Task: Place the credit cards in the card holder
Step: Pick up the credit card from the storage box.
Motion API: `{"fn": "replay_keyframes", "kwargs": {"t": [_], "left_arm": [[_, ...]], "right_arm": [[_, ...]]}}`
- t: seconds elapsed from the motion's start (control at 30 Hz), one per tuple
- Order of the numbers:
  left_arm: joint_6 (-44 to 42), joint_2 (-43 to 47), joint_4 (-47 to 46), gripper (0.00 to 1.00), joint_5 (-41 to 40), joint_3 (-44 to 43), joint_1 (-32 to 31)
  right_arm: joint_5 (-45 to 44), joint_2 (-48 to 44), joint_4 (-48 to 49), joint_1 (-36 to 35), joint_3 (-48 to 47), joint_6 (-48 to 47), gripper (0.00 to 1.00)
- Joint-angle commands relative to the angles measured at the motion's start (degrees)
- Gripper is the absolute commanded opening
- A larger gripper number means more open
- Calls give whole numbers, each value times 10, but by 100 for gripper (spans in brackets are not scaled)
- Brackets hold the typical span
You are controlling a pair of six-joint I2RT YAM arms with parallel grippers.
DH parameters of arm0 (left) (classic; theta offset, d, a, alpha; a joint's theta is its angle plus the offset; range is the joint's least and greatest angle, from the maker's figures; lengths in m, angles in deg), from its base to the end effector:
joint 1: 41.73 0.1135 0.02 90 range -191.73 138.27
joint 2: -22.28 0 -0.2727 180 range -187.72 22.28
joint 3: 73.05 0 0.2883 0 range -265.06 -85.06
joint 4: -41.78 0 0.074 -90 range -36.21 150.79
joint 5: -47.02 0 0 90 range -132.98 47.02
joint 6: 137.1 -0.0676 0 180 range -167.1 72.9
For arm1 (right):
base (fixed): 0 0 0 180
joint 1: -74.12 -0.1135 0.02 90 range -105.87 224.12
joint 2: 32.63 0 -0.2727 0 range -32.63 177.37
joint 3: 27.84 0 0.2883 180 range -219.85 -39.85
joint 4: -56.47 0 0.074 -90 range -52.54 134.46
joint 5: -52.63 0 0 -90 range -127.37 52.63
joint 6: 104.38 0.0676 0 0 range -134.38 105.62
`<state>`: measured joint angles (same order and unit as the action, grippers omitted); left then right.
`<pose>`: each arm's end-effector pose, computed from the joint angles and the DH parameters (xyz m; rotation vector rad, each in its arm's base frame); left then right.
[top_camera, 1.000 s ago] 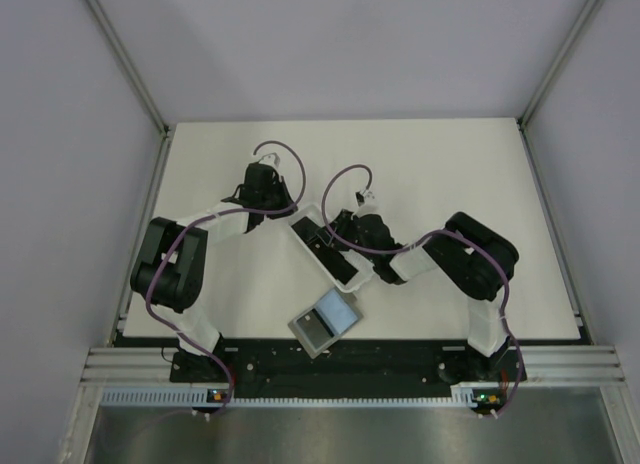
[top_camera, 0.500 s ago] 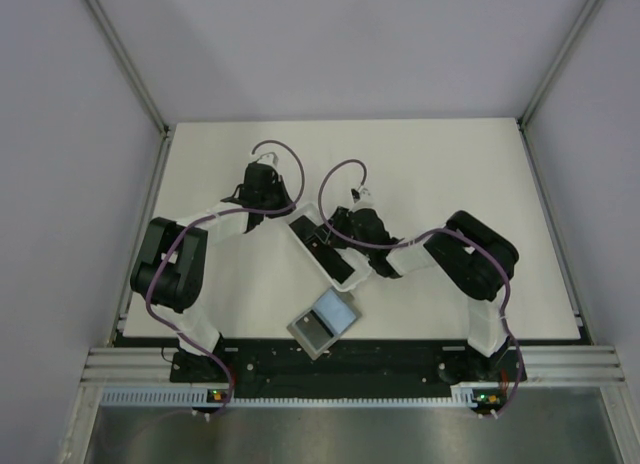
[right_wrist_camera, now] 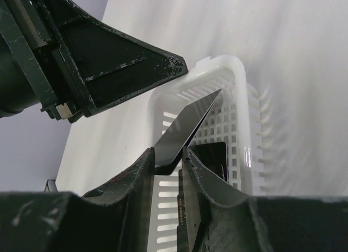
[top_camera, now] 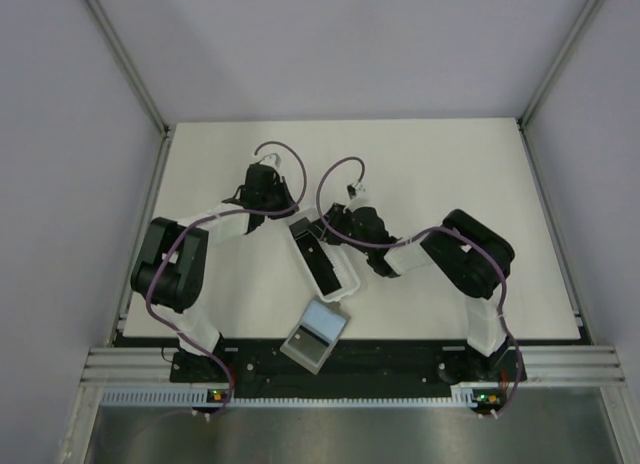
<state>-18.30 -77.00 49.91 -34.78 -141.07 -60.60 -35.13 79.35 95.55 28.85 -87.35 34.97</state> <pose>0.3937 -0.1447 0.1436 -0.1225 2.3184 -0.5955 0.3045 0.3112 0.1050 0.0399 1.9764 1.1738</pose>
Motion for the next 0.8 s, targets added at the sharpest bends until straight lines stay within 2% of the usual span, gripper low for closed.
{"fn": "replay_keyframes", "kwargs": {"t": [0.0, 0.27, 0.43, 0.6, 0.77], "left_arm": [[4, -18, 26, 8, 39, 17, -11], [4, -18, 26, 8, 38, 19, -10], [4, -17, 26, 8, 38, 19, -11], [5, -19, 24, 8, 40, 17, -11], [5, -18, 26, 8, 38, 17, -10]], "right_arm": [[12, 8, 11, -9, -31, 8, 27], [-2, 5, -44, -8, -42, 14, 33], [-4, 5, -79, -8, -58, 15, 34], [0, 9, -97, -8, -74, 15, 25], [9, 6, -97, -6, -74, 23, 9]]}}
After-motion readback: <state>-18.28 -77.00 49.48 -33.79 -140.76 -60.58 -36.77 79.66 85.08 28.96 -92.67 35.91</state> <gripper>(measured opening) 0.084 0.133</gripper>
